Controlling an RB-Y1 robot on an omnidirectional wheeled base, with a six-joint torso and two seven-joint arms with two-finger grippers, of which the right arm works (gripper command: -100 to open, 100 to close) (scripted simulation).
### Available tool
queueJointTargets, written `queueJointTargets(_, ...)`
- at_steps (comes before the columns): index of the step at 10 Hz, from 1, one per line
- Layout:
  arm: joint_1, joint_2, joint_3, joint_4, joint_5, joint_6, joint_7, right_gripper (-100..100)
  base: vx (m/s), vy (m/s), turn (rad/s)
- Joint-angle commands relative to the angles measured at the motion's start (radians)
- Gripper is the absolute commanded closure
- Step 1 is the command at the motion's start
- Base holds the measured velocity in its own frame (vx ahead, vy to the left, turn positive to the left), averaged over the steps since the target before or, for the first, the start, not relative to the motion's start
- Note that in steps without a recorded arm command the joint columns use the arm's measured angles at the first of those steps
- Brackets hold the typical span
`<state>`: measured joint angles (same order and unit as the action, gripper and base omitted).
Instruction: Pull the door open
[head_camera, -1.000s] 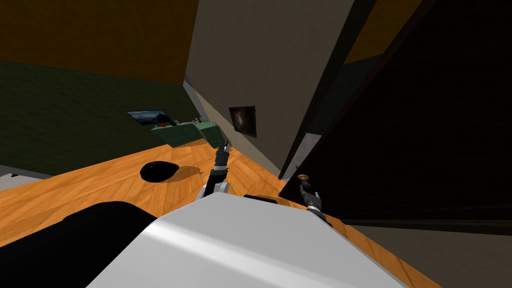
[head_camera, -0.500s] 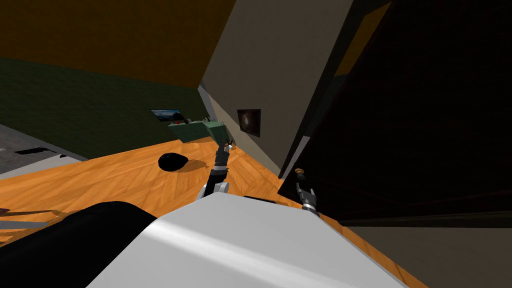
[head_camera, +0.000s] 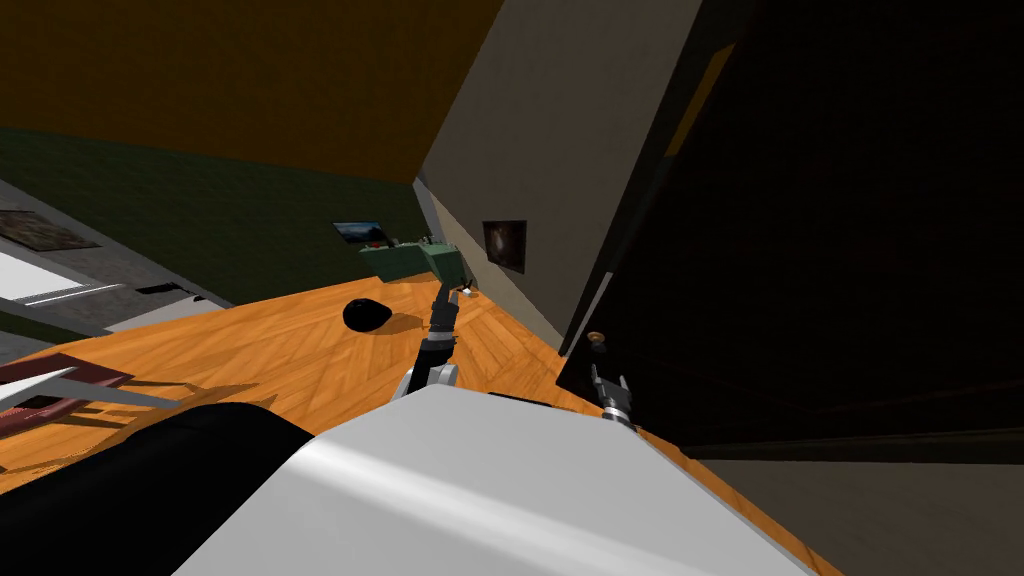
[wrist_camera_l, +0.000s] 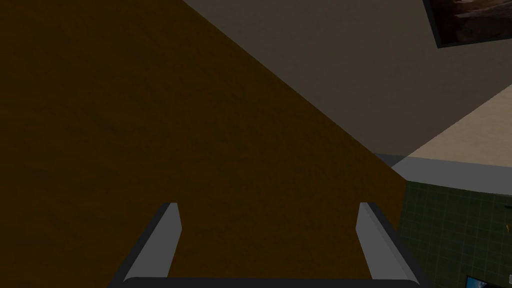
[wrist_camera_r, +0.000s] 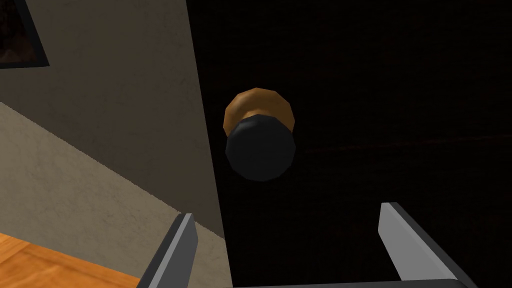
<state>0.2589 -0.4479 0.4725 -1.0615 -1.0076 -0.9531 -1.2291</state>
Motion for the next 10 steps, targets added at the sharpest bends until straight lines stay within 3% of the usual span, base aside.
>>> queueJointTargets(1,-0.003,-0.009,-0.012,0.010,-0.007,0.000,-0.016,-100,0.212,-0.003,0.135)
queueJointTargets(3,-0.009,-0.028,-0.035,0.036,-0.019,0.000,-0.047,-100,0.215,-0.016,0.144)
queueJointTargets(5,-0.004,-0.032,-0.036,0.034,-0.019,-0.001,-0.049,-100,0.188,-0.027,0.065)
queueJointTargets(6,-0.004,-0.032,-0.036,0.034,-0.019,-0.001,-0.049,100,-0.011,-0.003,-0.028)
queueJointTargets(10,-0.004,-0.032,-0.036,0.034,-0.019,-0.001,-0.049,100,-0.029,0.003,0.004)
